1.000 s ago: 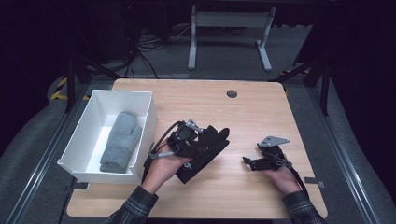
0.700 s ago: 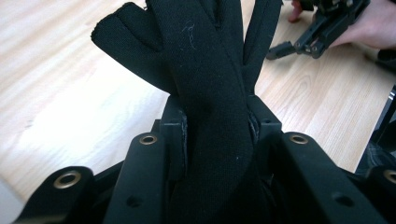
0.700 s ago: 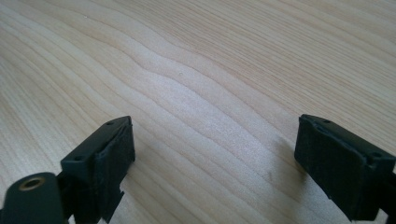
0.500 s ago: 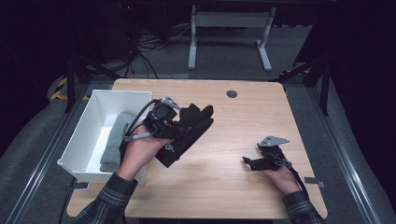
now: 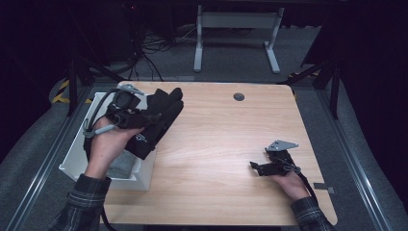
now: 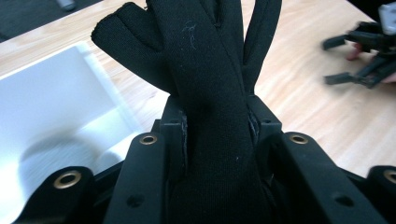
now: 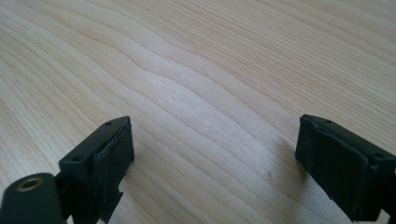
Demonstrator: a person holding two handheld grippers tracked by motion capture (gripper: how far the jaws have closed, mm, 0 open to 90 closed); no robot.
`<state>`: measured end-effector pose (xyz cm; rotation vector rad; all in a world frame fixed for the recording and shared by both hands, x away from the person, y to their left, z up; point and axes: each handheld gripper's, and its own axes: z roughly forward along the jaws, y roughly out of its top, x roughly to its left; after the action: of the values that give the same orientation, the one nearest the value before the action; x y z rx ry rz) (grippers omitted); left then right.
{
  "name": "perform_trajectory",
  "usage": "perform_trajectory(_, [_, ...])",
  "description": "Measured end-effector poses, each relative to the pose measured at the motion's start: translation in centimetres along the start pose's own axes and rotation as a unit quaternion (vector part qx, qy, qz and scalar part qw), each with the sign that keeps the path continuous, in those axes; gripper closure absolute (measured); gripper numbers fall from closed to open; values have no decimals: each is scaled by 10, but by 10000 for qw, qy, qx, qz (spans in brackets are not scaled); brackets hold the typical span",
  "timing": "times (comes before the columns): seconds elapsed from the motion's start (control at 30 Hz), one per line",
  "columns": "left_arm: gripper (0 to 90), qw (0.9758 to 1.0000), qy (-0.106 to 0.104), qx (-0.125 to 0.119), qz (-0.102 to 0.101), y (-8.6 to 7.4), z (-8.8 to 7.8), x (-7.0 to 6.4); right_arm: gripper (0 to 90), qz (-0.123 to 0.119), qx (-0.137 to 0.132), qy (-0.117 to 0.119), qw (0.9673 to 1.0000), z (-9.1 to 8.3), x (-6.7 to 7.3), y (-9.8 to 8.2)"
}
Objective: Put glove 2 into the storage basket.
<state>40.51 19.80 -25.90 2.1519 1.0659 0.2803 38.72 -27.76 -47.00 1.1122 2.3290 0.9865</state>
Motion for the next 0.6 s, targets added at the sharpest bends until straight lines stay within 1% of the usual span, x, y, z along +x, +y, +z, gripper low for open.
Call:
perform_trajectory(0.1, [667, 9996, 147, -4, -252, -10, -7, 19, 118, 1, 4, -9, 10000, 0, 0, 0])
perform_trajectory(0.2, [667, 9983, 330, 4, -483, -20, -11, 37, 117, 7, 4, -7, 10000, 0, 0, 0])
perform_trajectory(0.23, [667, 9983, 330, 4, -483, -20, -11, 37, 116, 8, 5, -8, 10000, 0, 0, 0])
perform_trajectory(0.27, [667, 9977, 359, 11, -576, -24, -11, 42, 116, 8, 5, -8, 10000, 0, 0, 0])
perform_trajectory(0.3, [667, 9964, 449, 38, -714, -30, -11, 51, 116, 13, 8, -19, 10000, 0, 0, 0])
perform_trajectory(0.33, [667, 9959, 470, 60, -774, -33, -10, 56, 116, 13, 8, -20, 10000, 0, 0, 0])
perform_trajectory(0.43, [667, 9936, 521, 136, -991, -43, -3, 67, 115, 17, 9, -23, 10000, 0, 0, 0])
perform_trajectory(0.47, [666, 9936, 521, 136, -991, -43, -3, 67, 115, 17, 9, -23, 10000, 0, 0, 0])
perform_trajectory(0.5, [666, 9927, 513, 222, -1068, -49, 5, 73, 115, 18, 11, -24, 10000, 0, 0, 0])
perform_trajectory(0.53, [666, 9927, 513, 222, -1068, -49, 5, 73, 115, 18, 11, -24, 10000, 0, 0, 0])
perform_trajectory(0.57, [666, 9916, 490, 284, -1165, -55, 14, 79, 115, 19, 10, -25, 10000, 0, 0, 0])
perform_trajectory(0.6, [665, 9910, 472, 306, -1215, -57, 18, 81, 114, 21, 12, -26, 10000, 0, 0, 0])
